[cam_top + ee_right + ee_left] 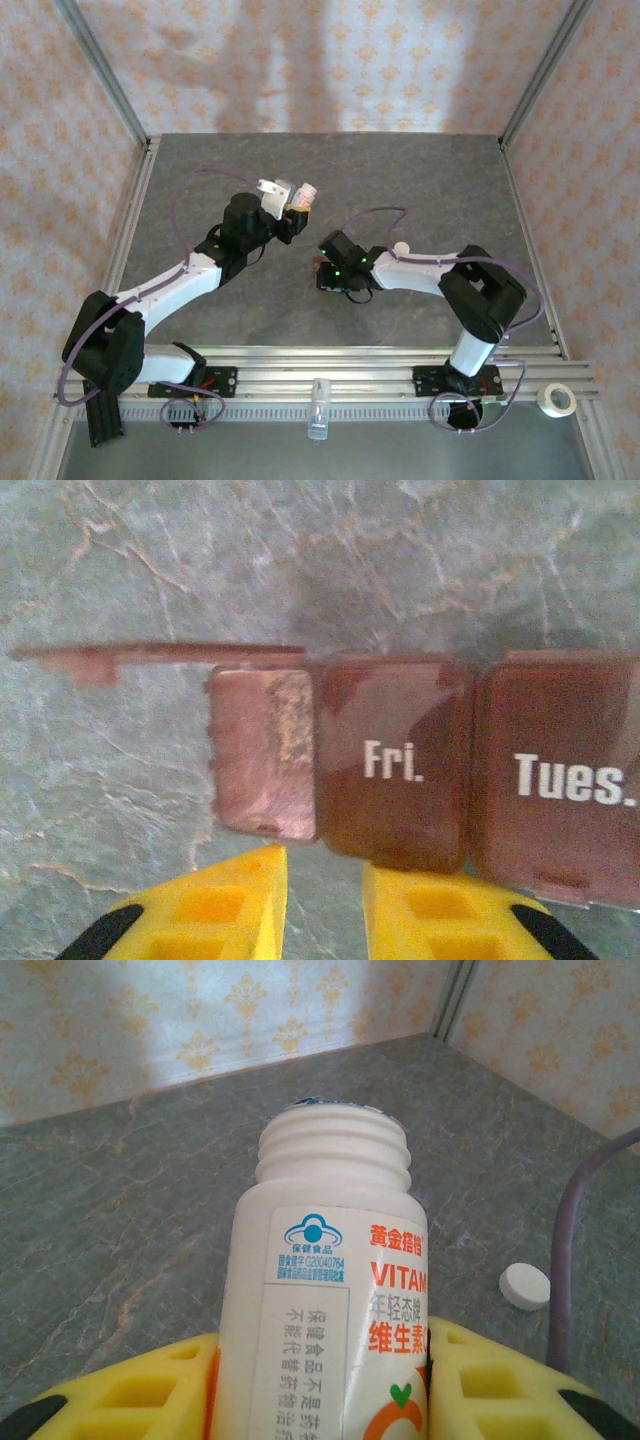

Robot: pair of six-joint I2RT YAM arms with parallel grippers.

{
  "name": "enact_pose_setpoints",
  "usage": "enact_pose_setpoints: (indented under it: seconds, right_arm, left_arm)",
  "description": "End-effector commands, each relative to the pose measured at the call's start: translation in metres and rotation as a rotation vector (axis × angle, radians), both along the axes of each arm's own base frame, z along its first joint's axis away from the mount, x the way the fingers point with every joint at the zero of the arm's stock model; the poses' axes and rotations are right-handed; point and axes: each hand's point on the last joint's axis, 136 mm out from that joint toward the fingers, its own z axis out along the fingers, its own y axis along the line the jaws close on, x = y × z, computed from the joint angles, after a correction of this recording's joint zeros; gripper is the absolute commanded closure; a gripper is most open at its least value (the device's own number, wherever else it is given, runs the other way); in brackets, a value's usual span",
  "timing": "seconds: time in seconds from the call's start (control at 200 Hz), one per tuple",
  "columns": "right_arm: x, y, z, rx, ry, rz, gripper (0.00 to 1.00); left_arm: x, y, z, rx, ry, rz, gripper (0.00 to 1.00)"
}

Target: Sort the pills into containers

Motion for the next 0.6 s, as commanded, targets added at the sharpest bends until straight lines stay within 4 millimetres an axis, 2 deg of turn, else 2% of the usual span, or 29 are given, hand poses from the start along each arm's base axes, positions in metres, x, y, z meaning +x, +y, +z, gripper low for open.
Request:
enact_pose_setpoints:
  seconds: [0.0,0.245,0.36,0.45,0.596]
  right_arm:
    - [0.016,0.004,0.005,-0.028,-0.058,-0.007,0.75]
    - [0.031,0.002,-0.002,-0.043,-0.053,-0.030,0.76]
    - [0.036,0.008,0.001,-0.016,-0.046,-0.022,0.76]
    - [0.032,0.015,0.013,0.022,-0.041,0.017,0.76]
    - [0.026,0.012,0.051,0.106,-0.066,0.045,0.76]
  left_arm:
    - [0.003,0.007,0.016,-0.007,-0.033,0.029,1.00]
    - [0.000,0.008,0.017,-0.005,-0.036,0.028,1.00]
    - [0.000,0.009,0.019,-0.007,-0.037,0.033,1.00]
    - [-0.001,0.009,0.019,-0.005,-0.035,0.033,1.00]
    - [-0.003,0.012,0.018,0.006,-0.023,0.039,1.00]
